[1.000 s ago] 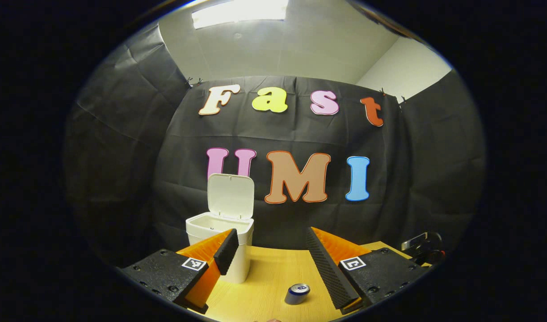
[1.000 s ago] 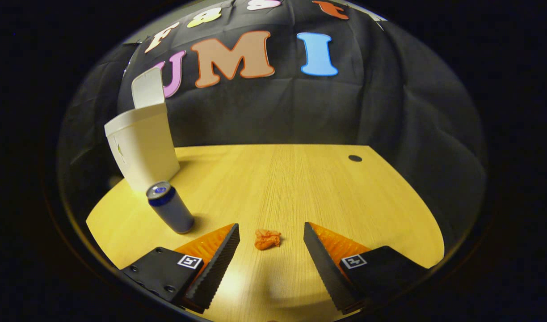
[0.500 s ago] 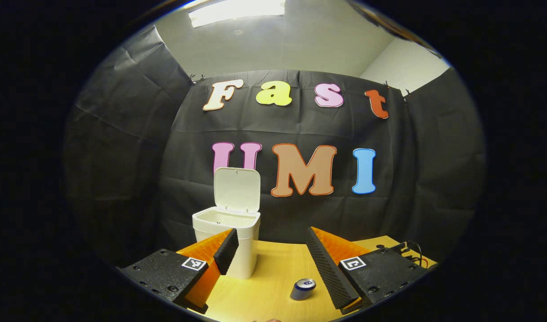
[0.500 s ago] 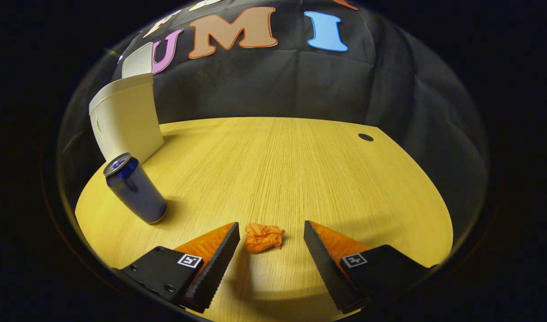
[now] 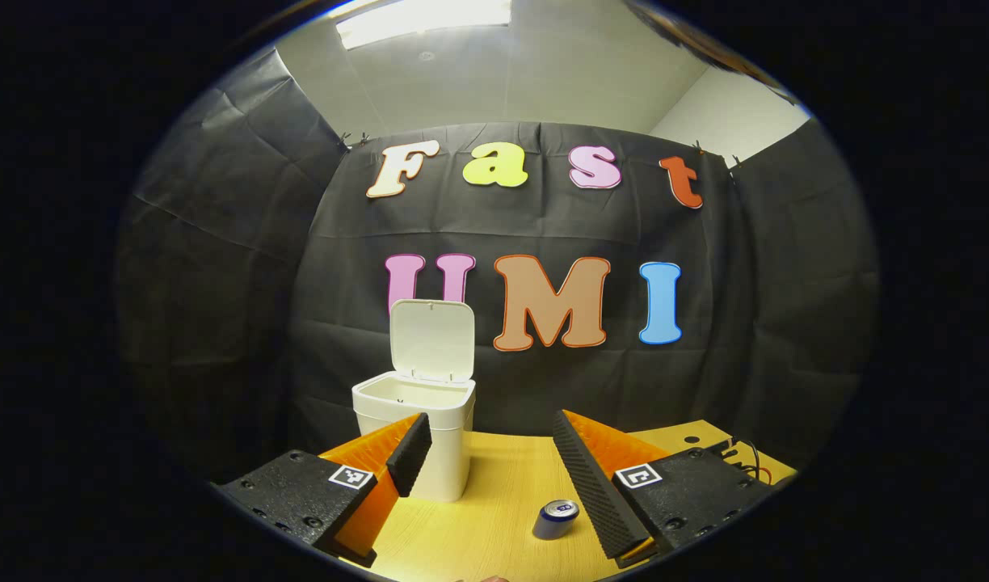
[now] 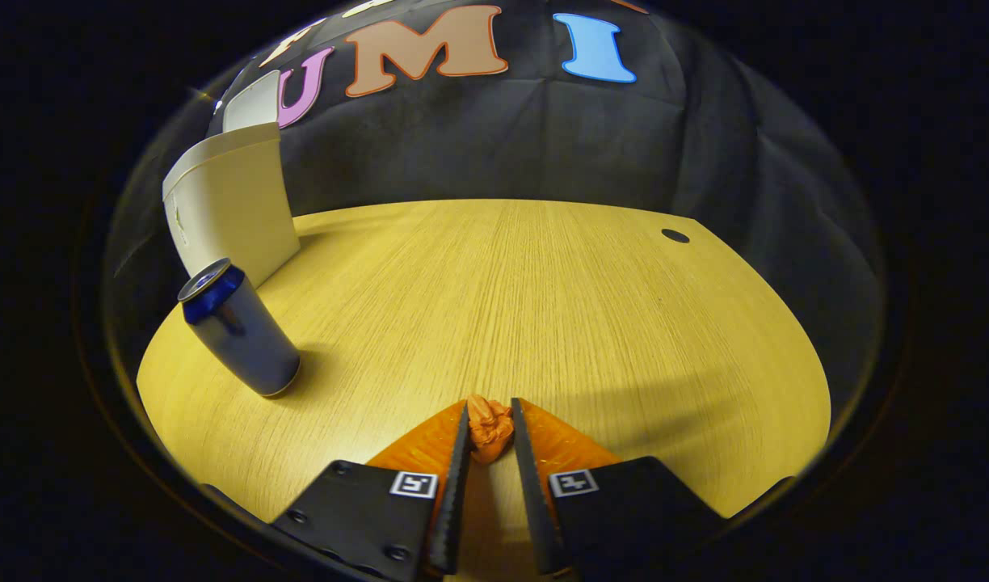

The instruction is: Press the lid of the desktop garbage bin to open it, pick up the crumpled paper on the desktop and throw it into the bin, then pick up the pop can on the desktop and drop it into the bin, and finally close the garbage bin lid.

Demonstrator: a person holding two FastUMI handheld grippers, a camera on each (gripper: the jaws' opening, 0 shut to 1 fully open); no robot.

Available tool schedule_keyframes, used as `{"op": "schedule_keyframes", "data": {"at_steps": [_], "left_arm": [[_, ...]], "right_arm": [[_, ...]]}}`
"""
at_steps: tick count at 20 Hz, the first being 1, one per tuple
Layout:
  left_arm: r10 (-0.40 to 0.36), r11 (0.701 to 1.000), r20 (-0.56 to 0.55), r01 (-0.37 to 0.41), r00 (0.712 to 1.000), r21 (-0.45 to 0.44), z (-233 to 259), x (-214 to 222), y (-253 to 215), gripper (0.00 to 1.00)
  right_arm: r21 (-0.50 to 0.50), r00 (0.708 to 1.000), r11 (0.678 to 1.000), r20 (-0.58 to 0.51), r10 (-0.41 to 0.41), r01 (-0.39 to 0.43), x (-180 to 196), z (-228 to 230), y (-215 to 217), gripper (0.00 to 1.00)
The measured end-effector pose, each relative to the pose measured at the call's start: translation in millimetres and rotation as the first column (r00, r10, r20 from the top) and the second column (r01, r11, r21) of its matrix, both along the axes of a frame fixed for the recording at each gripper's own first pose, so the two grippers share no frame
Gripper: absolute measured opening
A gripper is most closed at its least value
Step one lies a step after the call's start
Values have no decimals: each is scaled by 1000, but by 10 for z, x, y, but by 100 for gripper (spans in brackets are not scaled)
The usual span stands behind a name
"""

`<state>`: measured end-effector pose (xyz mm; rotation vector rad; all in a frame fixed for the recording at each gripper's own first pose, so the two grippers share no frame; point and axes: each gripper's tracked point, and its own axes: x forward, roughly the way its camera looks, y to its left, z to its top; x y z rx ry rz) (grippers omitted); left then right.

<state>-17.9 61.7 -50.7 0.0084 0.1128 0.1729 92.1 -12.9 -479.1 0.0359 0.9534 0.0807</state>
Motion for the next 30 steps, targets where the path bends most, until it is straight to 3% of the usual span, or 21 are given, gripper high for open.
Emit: {"op": "schedule_keyframes", "data": {"at_steps": [2,6,10,16,25,30], "left_arm": [[-2,1000,-6,2,1000,-5,-32,-15,21,93],[-15,999,-9,15,1000,-32,-113,40,45,93],[-56,997,-9,56,998,-47,-160,176,30,93],[-90,994,4,90,996,-54,-161,289,145,93],[-79,995,6,79,997,-53,-182,240,572,93],[-45,998,-24,44,999,-51,-303,160,946,93]], "right_arm": [[31,999,999,40,20,-21,16,158,77,24],[77,982,995,181,51,-66,188,966,249,23],[111,931,988,360,62,-108,471,1960,482,23],[99,836,981,542,88,-168,752,3067,772,23],[102,737,958,663,134,-266,1066,3978,1538,24],[103,723,937,667,183,-333,1340,4049,2214,24]]}}
